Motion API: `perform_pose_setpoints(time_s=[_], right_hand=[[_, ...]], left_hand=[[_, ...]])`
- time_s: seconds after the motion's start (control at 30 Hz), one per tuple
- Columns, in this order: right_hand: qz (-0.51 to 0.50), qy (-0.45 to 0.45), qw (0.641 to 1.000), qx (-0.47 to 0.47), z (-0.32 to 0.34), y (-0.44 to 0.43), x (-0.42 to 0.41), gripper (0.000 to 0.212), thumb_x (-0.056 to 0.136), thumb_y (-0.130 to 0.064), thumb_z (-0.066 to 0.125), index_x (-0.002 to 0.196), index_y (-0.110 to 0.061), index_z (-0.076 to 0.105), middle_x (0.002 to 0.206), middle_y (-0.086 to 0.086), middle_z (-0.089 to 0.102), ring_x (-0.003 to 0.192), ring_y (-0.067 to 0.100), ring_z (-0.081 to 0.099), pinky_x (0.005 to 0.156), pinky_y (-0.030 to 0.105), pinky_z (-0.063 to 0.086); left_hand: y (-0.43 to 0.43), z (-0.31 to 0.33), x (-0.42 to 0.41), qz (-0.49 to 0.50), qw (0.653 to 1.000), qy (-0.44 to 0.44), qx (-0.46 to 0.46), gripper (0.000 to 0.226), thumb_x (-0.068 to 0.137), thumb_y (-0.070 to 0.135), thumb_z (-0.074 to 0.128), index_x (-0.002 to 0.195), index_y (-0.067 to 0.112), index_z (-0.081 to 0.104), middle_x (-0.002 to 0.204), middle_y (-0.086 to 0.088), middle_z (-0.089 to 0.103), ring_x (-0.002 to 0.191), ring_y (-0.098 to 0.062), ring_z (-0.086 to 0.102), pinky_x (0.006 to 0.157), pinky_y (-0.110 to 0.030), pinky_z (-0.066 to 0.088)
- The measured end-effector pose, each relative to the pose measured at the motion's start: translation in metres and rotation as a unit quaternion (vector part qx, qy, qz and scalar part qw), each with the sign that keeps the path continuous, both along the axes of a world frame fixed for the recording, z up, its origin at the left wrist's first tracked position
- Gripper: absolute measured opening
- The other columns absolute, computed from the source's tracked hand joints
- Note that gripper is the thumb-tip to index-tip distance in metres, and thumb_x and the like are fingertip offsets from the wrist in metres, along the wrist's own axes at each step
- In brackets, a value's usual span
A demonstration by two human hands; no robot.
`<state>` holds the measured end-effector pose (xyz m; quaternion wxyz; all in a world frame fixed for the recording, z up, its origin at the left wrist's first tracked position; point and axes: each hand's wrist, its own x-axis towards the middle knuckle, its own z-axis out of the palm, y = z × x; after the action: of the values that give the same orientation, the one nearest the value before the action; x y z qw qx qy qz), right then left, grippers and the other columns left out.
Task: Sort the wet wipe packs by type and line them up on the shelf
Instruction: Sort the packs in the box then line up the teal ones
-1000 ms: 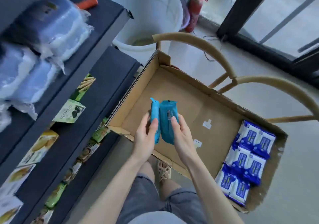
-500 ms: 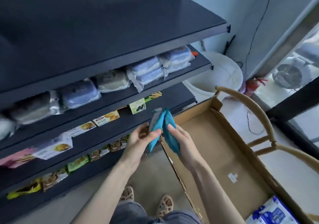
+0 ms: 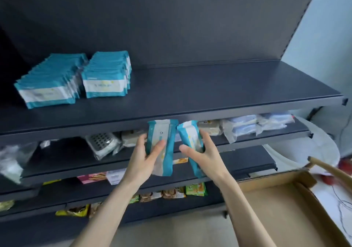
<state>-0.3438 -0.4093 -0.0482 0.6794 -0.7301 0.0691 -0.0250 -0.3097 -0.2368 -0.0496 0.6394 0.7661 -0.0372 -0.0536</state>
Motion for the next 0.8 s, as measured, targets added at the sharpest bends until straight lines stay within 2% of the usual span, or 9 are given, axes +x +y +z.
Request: perform_pose_setpoints(time_s=[0.07,0.1,0.2,0.3,0.43,0.57,0.63,0.7,0.8], right_hand=[[0.004,-0.010,1.000,-0.009,0.004,0.030,0.018,0.054,0.083,-0.045,0.064,0.131,-0.034,0.042,0.111,-0.022,0.060,0.096,-0.012,0.058,0.078,0.009,0.046],[0.005,-0.015,1.000,-0.009,0.006,0.043,0.027,0.052,0.087,-0.046,0.059,0.135,-0.034,0.041,0.114,-0.021,0.060,0.100,-0.009,0.059,0.078,0.011,0.047],[0.005,-0.022,1.000,-0.002,0.012,0.079,0.049,0.040,0.097,-0.031,0.051,0.135,-0.029,0.042,0.111,-0.013,0.063,0.090,-0.004,0.063,0.069,0.012,0.049],[-0.005,-0.034,0.999,0.001,0.020,0.103,0.066,0.028,0.097,-0.017,0.051,0.125,-0.018,0.051,0.099,-0.005,0.066,0.075,-0.002,0.063,0.063,0.013,0.049],[-0.035,-0.030,0.999,0.027,0.031,0.124,0.095,0.016,0.094,-0.012,0.055,0.109,-0.006,0.056,0.090,0.004,0.063,0.066,0.001,0.059,0.055,0.014,0.046],[-0.059,-0.049,0.996,0.052,0.046,0.131,0.124,0.006,0.090,-0.004,0.057,0.097,-0.004,0.055,0.086,0.004,0.066,0.073,0.011,0.064,0.059,0.017,0.050],[-0.057,-0.062,0.993,0.080,0.052,0.131,0.140,0.018,0.088,0.005,0.058,0.098,-0.008,0.050,0.090,0.002,0.067,0.074,0.007,0.067,0.060,0.019,0.052],[-0.052,-0.080,0.992,0.085,0.053,0.129,0.155,0.034,0.085,0.010,0.059,0.104,-0.016,0.047,0.095,0.002,0.066,0.077,0.005,0.068,0.063,0.022,0.053],[-0.040,-0.089,0.993,0.072,0.056,0.126,0.174,0.045,0.083,0.010,0.062,0.111,-0.021,0.044,0.096,0.002,0.065,0.079,0.007,0.069,0.063,0.028,0.056]], left_hand=[[0.035,0.005,0.016,-0.001,1.000,-0.014,-0.005,0.031,0.091,0.036,0.055,0.119,0.027,0.046,0.109,0.017,0.060,0.094,0.011,0.058,0.073,-0.007,0.044],[0.051,0.008,0.024,-0.001,1.000,-0.016,-0.003,0.029,0.092,0.034,0.053,0.120,0.026,0.047,0.110,0.016,0.061,0.096,0.008,0.059,0.073,-0.008,0.044],[0.095,0.016,0.044,0.011,1.000,-0.027,-0.003,0.018,0.095,0.029,0.051,0.114,0.027,0.049,0.108,0.013,0.062,0.096,0.003,0.060,0.075,-0.015,0.046],[0.123,0.029,0.061,0.042,0.998,-0.035,-0.016,0.013,0.093,0.020,0.058,0.103,0.023,0.051,0.102,0.005,0.066,0.087,-0.001,0.065,0.074,-0.023,0.052],[0.147,0.048,0.092,0.082,0.994,-0.044,-0.060,0.031,0.083,-0.005,0.065,0.095,0.019,0.048,0.097,-0.003,0.066,0.074,0.003,0.066,0.060,-0.015,0.052],[0.159,0.061,0.120,0.080,0.992,-0.050,-0.082,0.055,0.076,-0.009,0.071,0.116,0.021,0.047,0.102,0.001,0.064,0.082,-0.007,0.069,0.062,-0.028,0.058],[0.161,0.066,0.136,0.077,0.991,-0.037,-0.100,0.048,0.080,-0.005,0.068,0.117,0.021,0.052,0.105,0.001,0.066,0.089,-0.012,0.069,0.068,-0.033,0.059],[0.162,0.069,0.151,0.073,0.992,-0.045,-0.091,0.030,0.088,0.005,0.064,0.111,0.022,0.057,0.102,0.006,0.068,0.093,-0.010,0.067,0.069,-0.026,0.058],[0.166,0.073,0.173,0.072,0.994,-0.083,-0.009,0.020,0.091,0.014,0.060,0.110,0.023,0.059,0.097,0.019,0.065,0.087,0.009,0.061,0.068,-0.005,0.046]])
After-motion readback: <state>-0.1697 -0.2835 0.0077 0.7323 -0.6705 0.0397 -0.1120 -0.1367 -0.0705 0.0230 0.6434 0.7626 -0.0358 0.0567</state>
